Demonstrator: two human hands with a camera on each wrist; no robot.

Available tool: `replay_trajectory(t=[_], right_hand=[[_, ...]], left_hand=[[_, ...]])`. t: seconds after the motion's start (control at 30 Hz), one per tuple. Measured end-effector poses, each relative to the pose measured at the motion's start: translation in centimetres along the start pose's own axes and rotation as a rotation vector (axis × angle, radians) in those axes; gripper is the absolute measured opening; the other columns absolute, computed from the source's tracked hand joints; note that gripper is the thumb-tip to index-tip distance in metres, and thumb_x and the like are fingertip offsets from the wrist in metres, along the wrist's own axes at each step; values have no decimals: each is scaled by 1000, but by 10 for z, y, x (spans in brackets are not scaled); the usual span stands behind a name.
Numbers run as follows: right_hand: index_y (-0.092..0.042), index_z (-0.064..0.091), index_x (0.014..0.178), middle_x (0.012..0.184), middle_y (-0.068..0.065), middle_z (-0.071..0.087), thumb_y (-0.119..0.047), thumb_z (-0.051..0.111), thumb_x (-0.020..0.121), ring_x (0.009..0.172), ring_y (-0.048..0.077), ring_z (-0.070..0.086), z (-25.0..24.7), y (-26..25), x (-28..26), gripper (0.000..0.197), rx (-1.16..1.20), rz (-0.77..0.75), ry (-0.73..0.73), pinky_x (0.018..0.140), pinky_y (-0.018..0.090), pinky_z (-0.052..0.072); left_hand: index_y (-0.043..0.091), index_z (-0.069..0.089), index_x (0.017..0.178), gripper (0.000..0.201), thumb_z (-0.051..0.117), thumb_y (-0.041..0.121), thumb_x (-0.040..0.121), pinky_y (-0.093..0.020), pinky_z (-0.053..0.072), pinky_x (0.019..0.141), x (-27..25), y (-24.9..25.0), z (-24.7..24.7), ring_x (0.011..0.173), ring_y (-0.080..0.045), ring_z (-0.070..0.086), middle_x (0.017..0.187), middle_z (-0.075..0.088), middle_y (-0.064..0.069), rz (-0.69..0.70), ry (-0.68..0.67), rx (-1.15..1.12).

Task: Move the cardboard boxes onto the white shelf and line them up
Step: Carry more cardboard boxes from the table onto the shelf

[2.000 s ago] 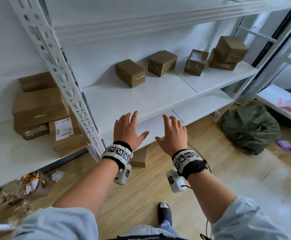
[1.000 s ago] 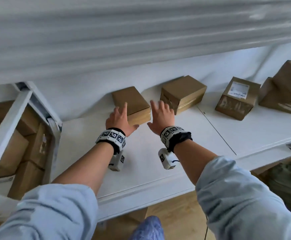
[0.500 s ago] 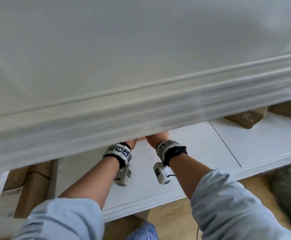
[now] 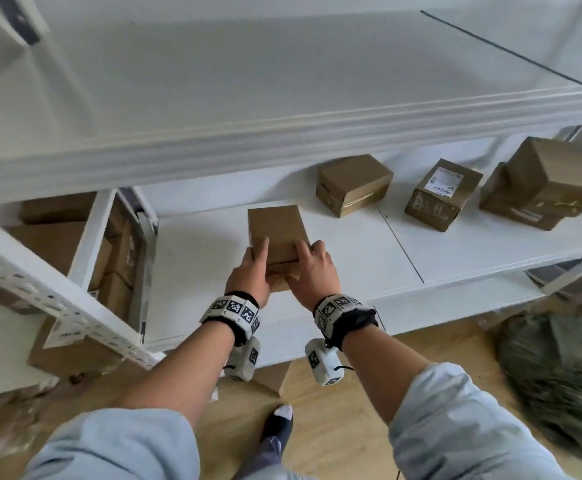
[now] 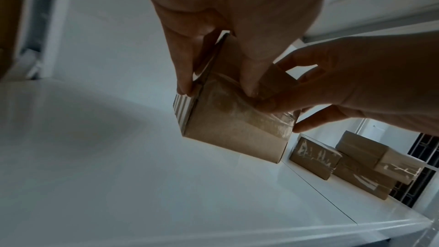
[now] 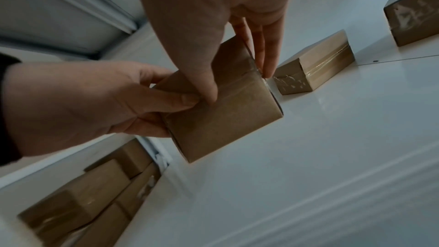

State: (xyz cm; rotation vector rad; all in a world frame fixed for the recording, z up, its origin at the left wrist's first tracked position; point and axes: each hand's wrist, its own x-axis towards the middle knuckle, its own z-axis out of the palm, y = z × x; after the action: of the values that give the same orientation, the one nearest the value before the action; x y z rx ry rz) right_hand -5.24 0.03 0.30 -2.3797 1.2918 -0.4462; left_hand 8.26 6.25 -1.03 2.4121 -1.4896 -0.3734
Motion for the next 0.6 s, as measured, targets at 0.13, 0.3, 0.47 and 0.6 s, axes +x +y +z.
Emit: replay_trajectory(t=[0.13, 0.3, 0.47, 0.6], right_hand=[[-15, 47, 129, 115, 13, 45, -26, 74, 78, 98, 37, 55, -2, -26, -57, 59, 0, -31, -24, 77, 43, 53], [-13, 49, 124, 111, 12, 44, -32, 75, 77, 93, 37, 56, 11, -66, -114, 57, 9, -74, -61, 73, 43, 53], [-14, 48, 125, 114, 12, 43, -24, 70, 80, 98, 35, 54, 36, -118, -166, 51, -47, -111, -110, 76, 40, 50], [-14, 46, 125, 118, 12, 42, -29, 69, 81, 102, 35, 53, 69, -168, -206, 52, -115, -117, -160, 79, 39, 50]], left_hand=[[36, 3, 157, 88, 60, 14, 93, -43, 50, 96, -68, -20, -6, 116, -39, 58, 158, 28, -7, -42, 27, -24], [34, 7, 158, 83, 59, 16, 94, -43, 48, 100, -141, -53, -22, 119, -37, 57, 158, 31, -8, -73, 56, -22], [28, 6, 158, 78, 56, 29, 98, -46, 49, 98, -209, -102, -20, 119, -36, 57, 154, 35, -11, -87, 94, -79], [24, 11, 158, 79, 59, 37, 96, -44, 46, 102, -256, -157, -25, 125, -32, 53, 150, 41, -11, -108, 97, -127]])
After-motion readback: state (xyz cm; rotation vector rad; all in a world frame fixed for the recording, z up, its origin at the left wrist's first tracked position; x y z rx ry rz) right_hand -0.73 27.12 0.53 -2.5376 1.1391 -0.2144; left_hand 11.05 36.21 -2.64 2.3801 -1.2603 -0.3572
